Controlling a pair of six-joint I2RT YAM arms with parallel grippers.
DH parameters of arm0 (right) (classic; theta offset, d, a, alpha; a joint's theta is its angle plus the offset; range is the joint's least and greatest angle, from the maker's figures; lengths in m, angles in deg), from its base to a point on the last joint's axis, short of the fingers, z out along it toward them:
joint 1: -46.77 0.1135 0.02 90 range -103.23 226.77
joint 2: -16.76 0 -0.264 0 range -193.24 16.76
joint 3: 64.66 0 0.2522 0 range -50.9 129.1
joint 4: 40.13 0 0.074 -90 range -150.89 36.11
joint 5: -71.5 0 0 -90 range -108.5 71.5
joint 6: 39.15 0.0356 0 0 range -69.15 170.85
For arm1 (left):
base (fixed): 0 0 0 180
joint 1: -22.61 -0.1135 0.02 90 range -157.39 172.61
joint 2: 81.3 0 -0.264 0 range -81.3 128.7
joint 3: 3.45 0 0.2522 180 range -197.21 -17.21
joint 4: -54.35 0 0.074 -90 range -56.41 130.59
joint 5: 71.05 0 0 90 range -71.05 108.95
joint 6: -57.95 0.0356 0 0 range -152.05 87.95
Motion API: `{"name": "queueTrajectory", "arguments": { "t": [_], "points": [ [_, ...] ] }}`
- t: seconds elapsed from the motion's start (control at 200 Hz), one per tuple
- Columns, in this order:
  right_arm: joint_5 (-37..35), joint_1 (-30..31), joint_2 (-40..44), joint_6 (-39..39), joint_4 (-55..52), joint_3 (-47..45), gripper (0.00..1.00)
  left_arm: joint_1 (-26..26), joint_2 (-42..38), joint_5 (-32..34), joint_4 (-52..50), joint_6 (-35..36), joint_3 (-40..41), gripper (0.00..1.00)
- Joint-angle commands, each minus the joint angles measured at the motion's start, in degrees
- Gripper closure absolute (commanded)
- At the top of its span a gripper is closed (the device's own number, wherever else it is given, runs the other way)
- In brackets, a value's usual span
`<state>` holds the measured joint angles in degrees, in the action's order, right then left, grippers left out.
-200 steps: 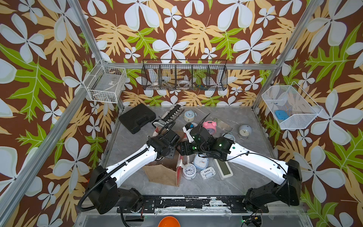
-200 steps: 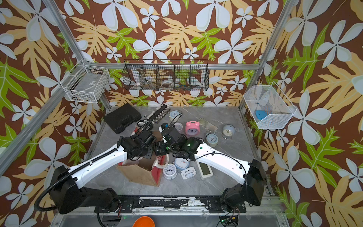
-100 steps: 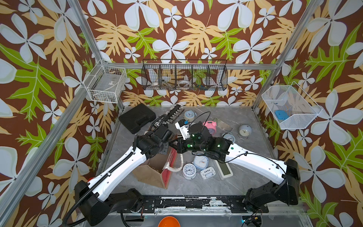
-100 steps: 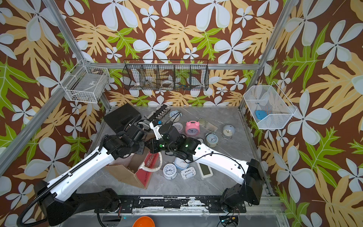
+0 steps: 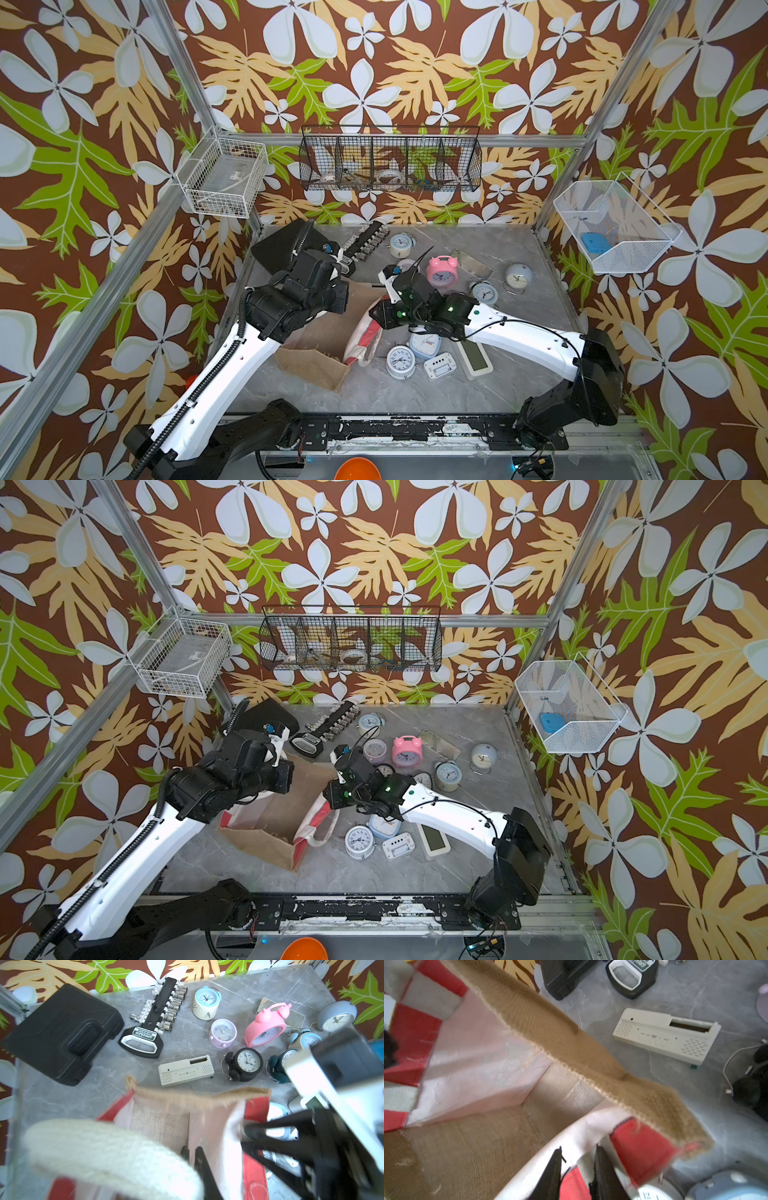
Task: Put the alarm clock into the canvas bag
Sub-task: Adjust the canvas bag at the center of the board.
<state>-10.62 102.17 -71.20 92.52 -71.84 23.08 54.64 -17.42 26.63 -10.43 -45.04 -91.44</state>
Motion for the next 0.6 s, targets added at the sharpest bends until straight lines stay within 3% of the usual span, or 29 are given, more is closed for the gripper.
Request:
{"name": "queueTrajectory", "arguments": {
  "t": [0.0, 0.22, 0.365, 0.515, 0.596],
  "points": [
    [-3.5, 0.0, 3.5, 0.5, -1.3, 2.5, 0.64, 0.0, 0.4, -2.6, 3.5, -0.1, 2.5, 1.00],
    [-7.8, 0.0, 4.4, 2.1, -7.3, 3.9, 0.44, 0.0, 0.4, -3.5, 5.4, -1.1, 1.9, 1.00],
    [-3.5, 0.1, 2.2, 4.1, -5.6, 2.8, 0.37, 0.0, 0.0, -4.6, 6.1, -2.0, 0.8, 1.00],
    [-1.8, 1.3, -1.6, 6.5, -4.4, 2.8, 0.38, 0.0, -0.7, -4.9, 6.3, -2.7, 0.7, 1.00],
    [-0.5, 1.7, -3.0, 7.5, -2.5, 2.5, 0.47, 0.0, -1.0, -4.5, 6.5, -2.8, 0.7, 1.00]
  ]
}}
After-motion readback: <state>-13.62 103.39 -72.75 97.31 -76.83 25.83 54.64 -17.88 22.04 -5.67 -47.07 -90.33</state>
